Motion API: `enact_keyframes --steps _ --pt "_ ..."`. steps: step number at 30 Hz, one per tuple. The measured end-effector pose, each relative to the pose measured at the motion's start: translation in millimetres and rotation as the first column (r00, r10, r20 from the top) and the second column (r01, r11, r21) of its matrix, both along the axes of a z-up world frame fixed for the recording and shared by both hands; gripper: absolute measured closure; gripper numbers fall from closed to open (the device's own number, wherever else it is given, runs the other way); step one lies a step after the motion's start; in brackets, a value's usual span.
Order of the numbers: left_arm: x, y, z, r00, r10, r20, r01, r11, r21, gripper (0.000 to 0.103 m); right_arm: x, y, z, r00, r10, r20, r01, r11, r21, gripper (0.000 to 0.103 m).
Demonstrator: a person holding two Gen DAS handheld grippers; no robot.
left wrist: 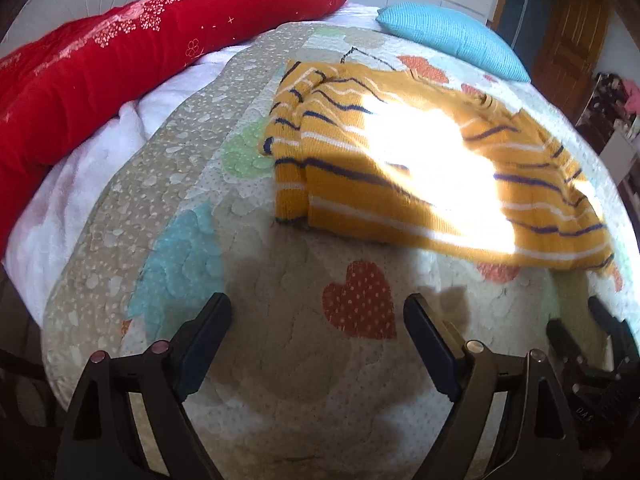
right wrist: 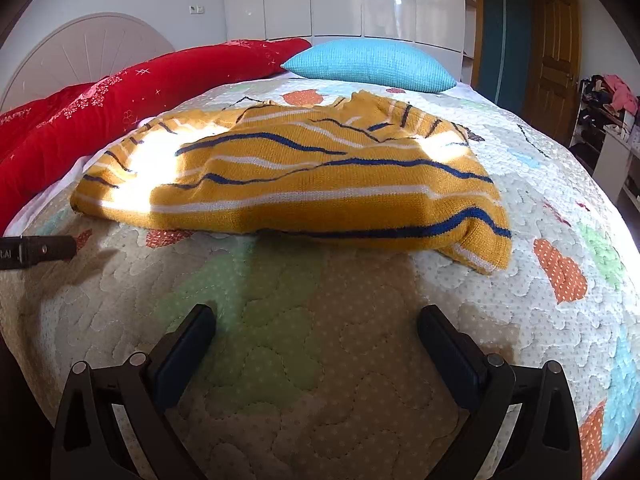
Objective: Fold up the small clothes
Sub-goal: 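Grasp the sweater's side edge with the left gripper and lift it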
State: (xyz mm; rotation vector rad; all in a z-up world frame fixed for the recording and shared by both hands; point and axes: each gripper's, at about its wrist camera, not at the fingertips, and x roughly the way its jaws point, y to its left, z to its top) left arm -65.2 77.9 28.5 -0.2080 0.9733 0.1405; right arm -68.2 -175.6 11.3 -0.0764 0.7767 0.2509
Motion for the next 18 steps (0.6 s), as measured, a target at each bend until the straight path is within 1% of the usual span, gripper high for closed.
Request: enact_keyframes --steps 2,4,6,9,11,13,14,15,16,17,18 --pt "11 18 -2 0.999 0.016 0.048 -0.010 0.993 -0.120 0.014 0 1 0 1.000 -0.003 0.003 0.003 1.000 -0.007 0.000" --pt "26 35 -7 0.996 0.041 0.076 -0.023 0.974 -0.225 0.014 0 2 -1 1.000 -0.005 0.004 0.005 1.000 -0.011 0.000" --pt "44 47 -10 0.994 0.055 0.098 -0.023 0.952 -0.305 0.013 0 2 -1 1.000 -0.006 0.005 0.006 1.000 -0.013 0.000" --pt "73 56 -10 0.993 0.050 0.111 -0.007 0.935 -0.355 0.013 0 2 -1 1.000 -0.006 0.005 0.006 1.000 -0.014 0.000" --pt "91 57 -12 0.993 0.046 0.111 -0.002 0.930 -0.367 0.013 0 2 -1 1.000 -0.006 0.008 0.006 1.000 -0.015 0.000" --pt "106 57 -15 0.994 0.052 0.094 -0.014 0.928 -0.372 0.013 0 2 -1 1.000 -0.007 0.009 0.007 1.000 -0.015 0.000" --pt "110 57 -16 0.994 0.060 0.089 -0.023 0.929 -0.370 0.019 0 2 -1 1.000 -0.007 0.008 0.007 1.000 -0.014 0.000" --pt "113 56 -15 0.995 0.062 0.082 -0.028 0.934 -0.357 0.047 0 2 0 1.000 -0.009 0.005 0.009 1.000 -0.010 0.000" --pt "118 55 -13 0.997 0.044 0.066 -0.018 0.936 -0.353 0.067 1 2 0 1.000 -0.011 -0.002 0.011 1.000 -0.005 0.000" --pt "122 54 -11 0.998 0.028 0.051 -0.007 0.926 -0.377 0.077 2 1 2 1.000 -0.012 -0.015 0.012 1.000 0.001 0.000" --pt "122 55 -5 0.998 0.039 0.051 -0.017 0.925 -0.378 0.080 4 0 5 0.999 -0.013 -0.034 0.013 1.000 0.012 0.002"
